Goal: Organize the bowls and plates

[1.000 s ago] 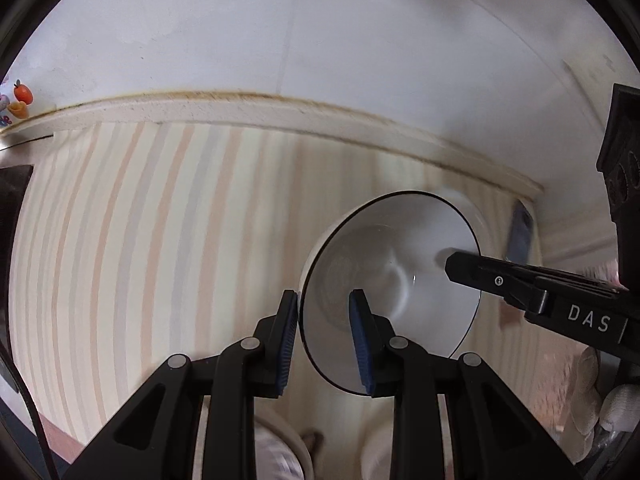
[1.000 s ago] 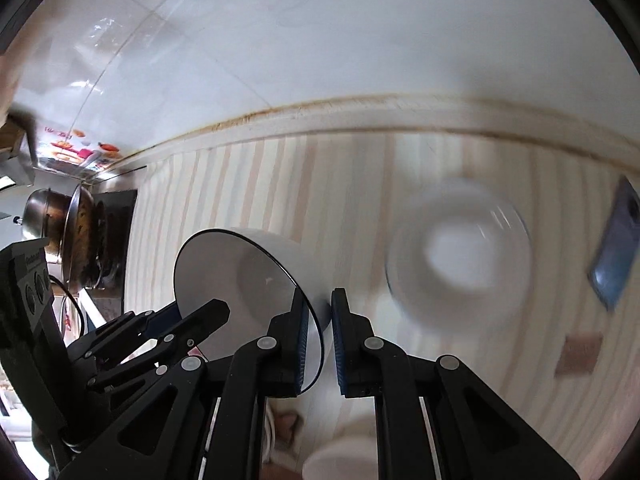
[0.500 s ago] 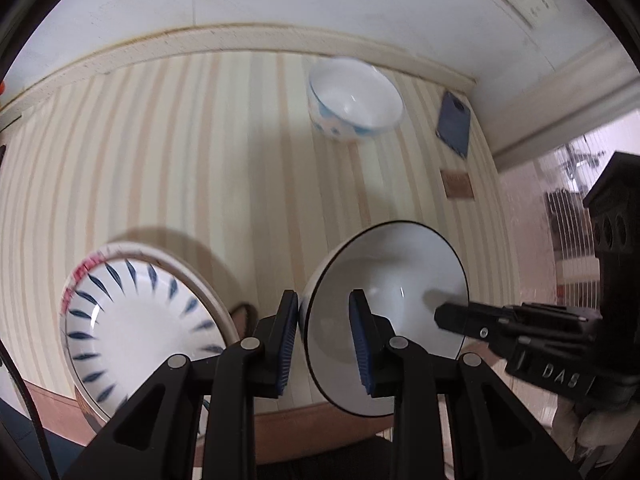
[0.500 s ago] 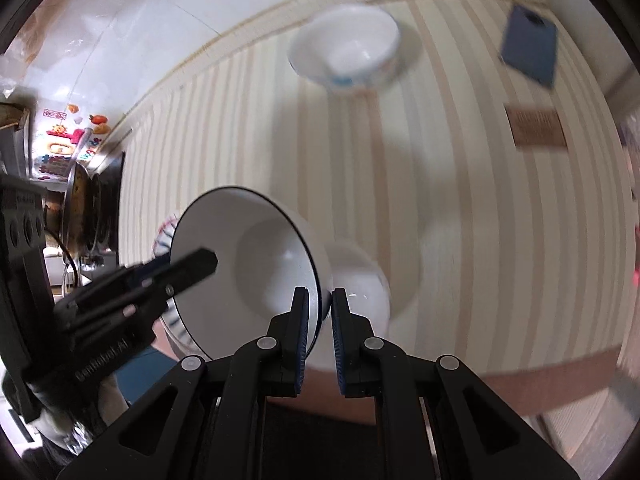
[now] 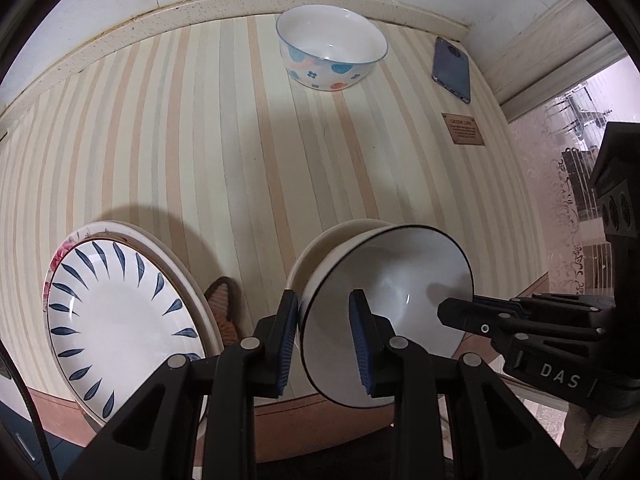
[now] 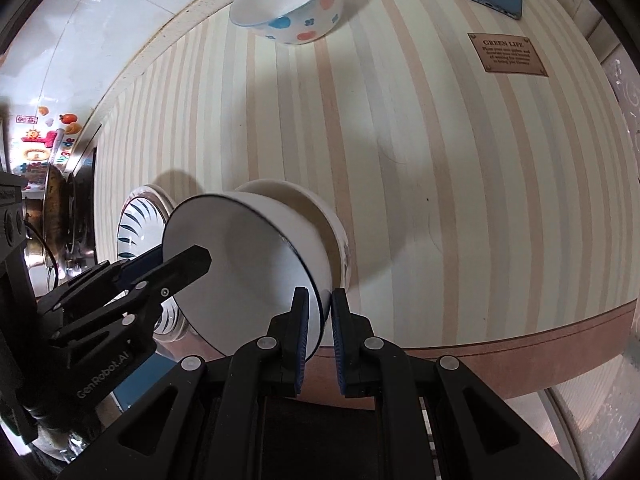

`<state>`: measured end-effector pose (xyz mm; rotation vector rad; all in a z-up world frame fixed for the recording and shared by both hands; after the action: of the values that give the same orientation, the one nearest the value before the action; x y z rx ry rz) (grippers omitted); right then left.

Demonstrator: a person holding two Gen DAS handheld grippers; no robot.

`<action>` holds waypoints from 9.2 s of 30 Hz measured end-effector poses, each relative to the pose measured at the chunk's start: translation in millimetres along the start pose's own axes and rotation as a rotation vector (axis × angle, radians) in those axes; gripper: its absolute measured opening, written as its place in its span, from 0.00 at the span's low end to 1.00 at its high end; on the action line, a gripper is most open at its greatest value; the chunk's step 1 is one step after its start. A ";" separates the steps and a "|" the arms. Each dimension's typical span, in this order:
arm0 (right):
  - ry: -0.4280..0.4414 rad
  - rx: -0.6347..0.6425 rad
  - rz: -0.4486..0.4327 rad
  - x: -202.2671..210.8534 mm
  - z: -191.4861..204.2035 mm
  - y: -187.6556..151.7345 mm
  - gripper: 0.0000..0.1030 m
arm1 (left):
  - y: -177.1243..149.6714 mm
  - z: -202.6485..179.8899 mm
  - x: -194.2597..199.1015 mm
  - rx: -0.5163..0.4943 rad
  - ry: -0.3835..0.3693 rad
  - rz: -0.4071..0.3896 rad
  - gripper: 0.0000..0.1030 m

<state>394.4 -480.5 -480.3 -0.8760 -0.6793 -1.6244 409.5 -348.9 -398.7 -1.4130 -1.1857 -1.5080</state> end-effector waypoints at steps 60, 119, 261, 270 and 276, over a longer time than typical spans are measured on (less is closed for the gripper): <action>0.050 -0.093 -0.178 -30.5 -0.2 266.6 0.16 | 221.0 27.9 -71.3 0.103 0.004 -0.039 0.23; 0.050 -0.110 -0.104 -3.4 10.6 -3.6 0.16 | 7.1 7.5 7.6 -0.050 0.041 -0.040 0.23; 0.434 -0.082 -0.018 -126.6 165.9 39.5 0.51 | 4.1 167.0 23.2 0.180 -0.243 0.060 0.41; 0.428 -0.079 0.005 -165.7 189.5 30.8 0.51 | -12.6 204.6 1.7 0.214 -0.243 0.084 0.41; 0.405 -0.091 0.012 -181.2 187.4 33.1 0.51 | -13.4 211.9 -12.4 0.215 -0.240 0.096 0.41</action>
<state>482.5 -237.2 -526.0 -0.5854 -0.3190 -1.7638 463.0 -144.2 -420.1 -1.5095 -1.3592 -1.1308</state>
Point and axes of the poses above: each gripper's, at about its wrist camera, not at the fingertips, and x roughly against the way its jaws point, z to its left, y to its top, the point moved 8 cm from there along -x, roughly the way its jaws point, and after that the axes turned 11 degrees about y, right-handed, at the moved point
